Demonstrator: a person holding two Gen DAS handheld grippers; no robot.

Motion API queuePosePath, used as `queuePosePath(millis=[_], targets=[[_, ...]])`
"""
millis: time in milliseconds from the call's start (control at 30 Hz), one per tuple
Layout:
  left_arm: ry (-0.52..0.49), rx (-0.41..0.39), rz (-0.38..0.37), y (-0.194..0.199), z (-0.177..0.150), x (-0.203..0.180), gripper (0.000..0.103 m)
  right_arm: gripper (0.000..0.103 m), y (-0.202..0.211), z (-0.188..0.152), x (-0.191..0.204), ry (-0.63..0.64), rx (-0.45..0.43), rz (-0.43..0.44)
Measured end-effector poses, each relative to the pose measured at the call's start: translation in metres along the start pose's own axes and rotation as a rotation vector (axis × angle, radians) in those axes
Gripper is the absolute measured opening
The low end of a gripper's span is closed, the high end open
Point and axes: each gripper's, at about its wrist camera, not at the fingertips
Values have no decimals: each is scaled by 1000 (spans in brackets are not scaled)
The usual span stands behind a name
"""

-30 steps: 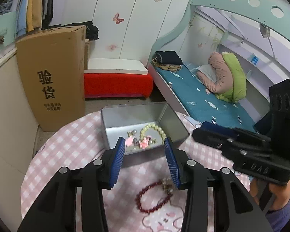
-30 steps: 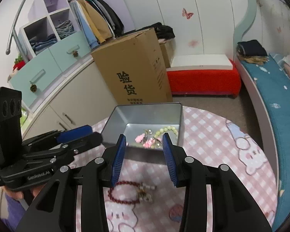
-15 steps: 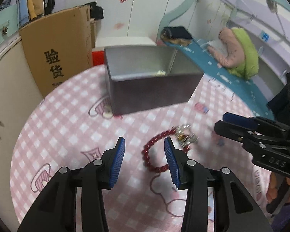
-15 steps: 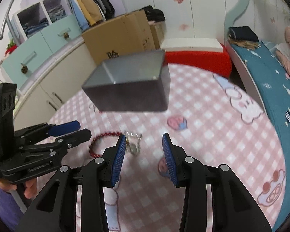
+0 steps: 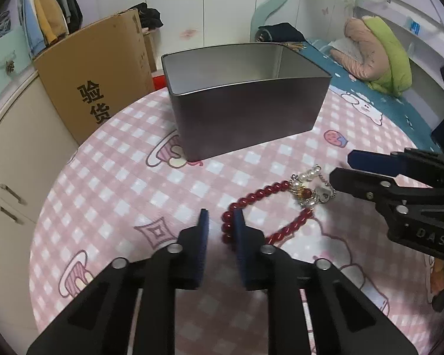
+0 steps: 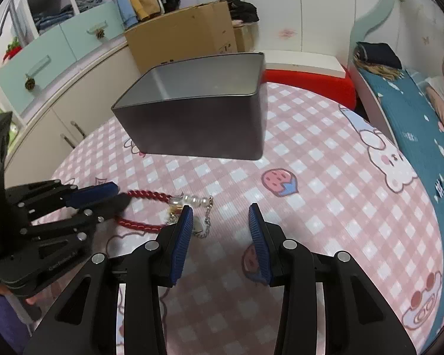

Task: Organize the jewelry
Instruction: 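Grasp the dark red bead bracelet with the left tool while the right tool grasps a pearl chain, then lower the red bracelet and pearl chain into the grey tin and open both tools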

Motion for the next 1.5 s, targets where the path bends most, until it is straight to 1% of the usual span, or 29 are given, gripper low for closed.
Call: queuePosePath(millis=[33, 67, 133, 267, 433, 500, 533, 567, 633, 800, 867, 1000, 1133, 1367, 1500], targets=[[2, 0, 2, 0, 0, 2, 7, 39, -2, 2, 2, 10, 4, -5], [3, -1, 1, 0, 0, 4, 6, 39, -5, 4, 5, 23, 9, -8], [10, -2, -18, 1, -1, 8, 6, 39, -8, 6, 9, 45, 15, -14], [-5, -5, -9, 1, -2, 7, 6, 39, -13, 10, 21, 95, 20, -31], [-7, -4, -21, 1, -2, 9, 6, 39, -18, 18, 33, 150, 24, -65], [-9, -3, -24, 2, -2, 10, 6, 37, -20, 18, 36, 173, 23, -82], [-10, -4, -25, 1, -2, 10, 6, 34, -20, 19, 39, 190, 22, -81], [-10, -4, -26, 1, -2, 11, 6, 25, -21, 20, 41, 197, 24, -67], [-5, -4, -30, 1, -1, 11, 6, 25, -21, 19, 45, 212, 21, -91], [7, -3, -37, 1, 1, 14, 6, 24, -17, 14, 43, 198, 20, -86], [12, -2, -33, 1, 1, 15, 6, 24, -12, 12, 39, 178, 11, -73], [29, -9, -27, 6, 0, 19, 6, 24, 11, 10, 33, 154, -32, -59], [38, -37, -23, 17, -1, 22, 6, 24, 38, 11, 34, 148, -87, -54], [31, -90, -65, 44, 3, 23, 6, 24, 76, 13, 30, 136, -160, -35], [18, -132, -83, 64, 9, 21, 6, 24, 91, 19, 25, 124, -184, -23]])
Point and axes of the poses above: each gripper's, at about its wrist camera, not at the fingertips, and y roughly against the way its jaws point, x to its left, z to its top, and after that the axes turned 15 degrees about x, right-handed
